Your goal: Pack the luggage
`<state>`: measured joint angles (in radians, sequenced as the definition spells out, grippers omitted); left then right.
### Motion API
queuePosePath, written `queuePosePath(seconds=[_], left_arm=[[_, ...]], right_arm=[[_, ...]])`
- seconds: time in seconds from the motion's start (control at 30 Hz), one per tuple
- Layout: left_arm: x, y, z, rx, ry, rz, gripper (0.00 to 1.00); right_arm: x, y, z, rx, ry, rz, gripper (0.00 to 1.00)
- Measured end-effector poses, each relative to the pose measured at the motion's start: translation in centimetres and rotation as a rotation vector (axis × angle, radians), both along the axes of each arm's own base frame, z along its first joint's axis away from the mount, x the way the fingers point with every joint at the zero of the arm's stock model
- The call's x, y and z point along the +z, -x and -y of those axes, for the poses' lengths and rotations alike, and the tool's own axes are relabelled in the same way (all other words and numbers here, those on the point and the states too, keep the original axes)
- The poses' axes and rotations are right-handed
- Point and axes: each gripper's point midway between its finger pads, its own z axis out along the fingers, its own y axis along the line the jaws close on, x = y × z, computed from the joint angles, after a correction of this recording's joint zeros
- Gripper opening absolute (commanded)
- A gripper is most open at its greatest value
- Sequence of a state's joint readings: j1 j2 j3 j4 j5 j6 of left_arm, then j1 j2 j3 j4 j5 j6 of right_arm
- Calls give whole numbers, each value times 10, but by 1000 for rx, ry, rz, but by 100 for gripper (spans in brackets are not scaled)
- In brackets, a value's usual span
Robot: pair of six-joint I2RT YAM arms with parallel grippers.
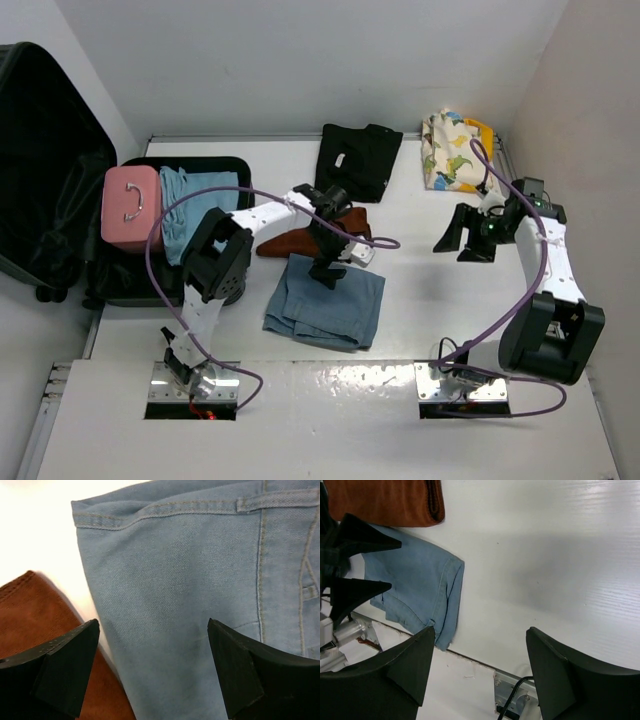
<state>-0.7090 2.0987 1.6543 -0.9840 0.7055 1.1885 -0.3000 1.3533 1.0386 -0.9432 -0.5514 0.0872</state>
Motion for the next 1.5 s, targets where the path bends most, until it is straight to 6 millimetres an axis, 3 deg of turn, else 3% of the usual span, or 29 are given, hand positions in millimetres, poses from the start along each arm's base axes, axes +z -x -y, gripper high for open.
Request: queuePosePath(seconds=[0.2, 0.63, 0.93, 1.0, 1.13, 1.17, 1.27, 1.5], left_arm=[[-31, 3, -6, -10, -44, -12, 94], [-38, -8, 2, 62, -39, -7, 98], [-41, -19, -1, 92, -77, 32, 95], [-41, -20, 0, 94, -81, 35, 83], [-42, -17, -1, 106, -97, 19, 44], [-42, -15, 0, 109, -101, 13, 21], [-39, -9, -1, 118, -118, -17, 0], [-31, -13, 4, 207, -144, -74, 0]], right_arm=[[0, 0, 2, -8, 2, -3, 73], [6, -5, 2, -10, 0, 12, 73], [5, -5, 1, -10, -13, 1, 73], [4, -6, 1, -6, -12, -1, 73], [4, -7, 2, -2, -13, -5, 71], [3, -7, 2, -1, -13, -7, 71], [2, -9, 2, -1, -18, -15, 71], [5, -21, 1, 13, -23, -8, 71]])
